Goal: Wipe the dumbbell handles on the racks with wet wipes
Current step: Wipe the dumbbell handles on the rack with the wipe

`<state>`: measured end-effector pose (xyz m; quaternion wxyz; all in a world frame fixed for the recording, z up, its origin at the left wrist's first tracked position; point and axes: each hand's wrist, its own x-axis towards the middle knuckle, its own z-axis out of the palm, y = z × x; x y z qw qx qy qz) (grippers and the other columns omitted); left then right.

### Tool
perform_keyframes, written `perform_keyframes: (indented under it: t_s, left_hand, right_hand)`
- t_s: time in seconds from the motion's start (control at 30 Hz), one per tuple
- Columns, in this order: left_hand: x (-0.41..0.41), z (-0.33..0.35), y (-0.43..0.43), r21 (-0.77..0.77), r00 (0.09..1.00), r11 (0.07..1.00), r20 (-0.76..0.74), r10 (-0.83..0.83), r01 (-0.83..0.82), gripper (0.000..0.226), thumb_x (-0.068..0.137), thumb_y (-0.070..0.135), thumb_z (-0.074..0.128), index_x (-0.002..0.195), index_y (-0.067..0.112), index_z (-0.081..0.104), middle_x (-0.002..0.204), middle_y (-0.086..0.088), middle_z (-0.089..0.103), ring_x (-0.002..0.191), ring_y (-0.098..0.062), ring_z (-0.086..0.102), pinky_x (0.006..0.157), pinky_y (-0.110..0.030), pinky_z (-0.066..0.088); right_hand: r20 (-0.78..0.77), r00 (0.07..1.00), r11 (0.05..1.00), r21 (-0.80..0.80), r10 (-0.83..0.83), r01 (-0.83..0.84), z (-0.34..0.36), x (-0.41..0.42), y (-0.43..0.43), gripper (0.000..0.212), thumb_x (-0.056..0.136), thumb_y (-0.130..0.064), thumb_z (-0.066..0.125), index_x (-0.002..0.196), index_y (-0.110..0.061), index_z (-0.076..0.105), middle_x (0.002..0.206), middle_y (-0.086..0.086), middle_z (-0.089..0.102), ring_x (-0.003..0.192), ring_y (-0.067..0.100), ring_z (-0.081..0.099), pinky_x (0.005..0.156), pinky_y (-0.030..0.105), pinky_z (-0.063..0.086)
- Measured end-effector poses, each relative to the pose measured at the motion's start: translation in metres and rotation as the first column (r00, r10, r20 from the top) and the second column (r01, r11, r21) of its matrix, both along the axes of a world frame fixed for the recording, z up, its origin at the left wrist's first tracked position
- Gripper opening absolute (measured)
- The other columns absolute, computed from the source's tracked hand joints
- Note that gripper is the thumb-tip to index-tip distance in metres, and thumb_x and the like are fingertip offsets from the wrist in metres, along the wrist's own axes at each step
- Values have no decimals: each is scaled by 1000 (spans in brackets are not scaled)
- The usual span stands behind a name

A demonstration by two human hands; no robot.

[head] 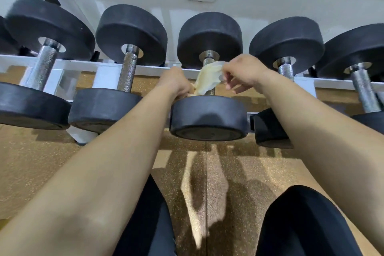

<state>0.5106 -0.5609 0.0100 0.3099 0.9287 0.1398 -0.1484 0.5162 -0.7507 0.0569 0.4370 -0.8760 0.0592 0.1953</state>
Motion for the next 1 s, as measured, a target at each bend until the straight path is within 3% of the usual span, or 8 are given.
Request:
perform_keyframes:
  t_s: [0.13,0.3,0.37,0.47,0.57,0.7,0.83,1.0]
  left_hand:
    - [-15,9,3,-305,981,946,126,151,-106,13,85,17,70,96,19,64,94,-2,64,84,-21,62,74,-24,50]
    - [-33,39,6,-791,927,608,171,333,-72,40,82,-15,60,100,21,64,93,-4,66,78,-19,64,67,-28,57]
    - [-42,52,3,-904,949,421,65,310,-76,37,85,-14,56,110,13,62,92,-7,70,82,-21,68,71,-32,59]
    - [-51,65,10,-976,989,165,-137,51,-144,22,80,9,60,96,6,76,92,-13,72,84,-27,70,74,-36,58]
    - [-48,65,18,-952,987,262,-156,26,-158,27,89,29,67,104,7,71,96,-12,72,84,-25,72,72,-34,59]
    - [-42,60,14,-836,988,546,22,150,-64,21,87,1,73,103,14,69,96,-10,71,81,-21,71,78,-36,57]
    - [-40,64,14,-909,949,404,34,313,-101,28,88,-13,62,100,12,65,93,-8,65,74,-17,68,67,-30,58]
    - [-31,43,5,-735,839,646,205,504,-209,31,83,-12,62,87,19,64,85,-2,67,79,-18,64,84,-37,58]
  right_hand:
    - [172,983,982,185,-64,31,13,-13,6,23,83,-12,52,60,-8,53,65,3,54,73,26,60,66,35,63]
    - [-178,982,644,745,-55,171,14,-23,4,14,90,-24,65,91,-10,63,85,6,64,89,38,68,90,50,58]
    - [-158,988,658,744,1,118,13,-28,6,18,95,-30,66,102,-13,68,100,9,73,94,30,73,89,45,59]
    - [-96,990,686,714,-104,141,10,-30,12,26,95,-4,65,120,3,67,112,21,74,100,30,74,85,38,62]
    - [-76,987,730,666,-140,155,8,-27,11,28,91,3,67,120,5,67,110,22,74,100,33,74,83,41,62]
    - [-82,985,800,576,-149,169,14,-28,10,20,89,0,72,108,-2,72,99,14,78,92,28,76,80,38,63]
    - [-134,984,842,513,-114,168,14,-28,9,20,87,-9,77,106,-2,75,98,13,78,92,27,76,77,36,63]
    - [-112,983,760,624,-145,183,7,-22,11,25,96,-2,64,121,-4,64,110,16,75,98,30,75,84,46,62]
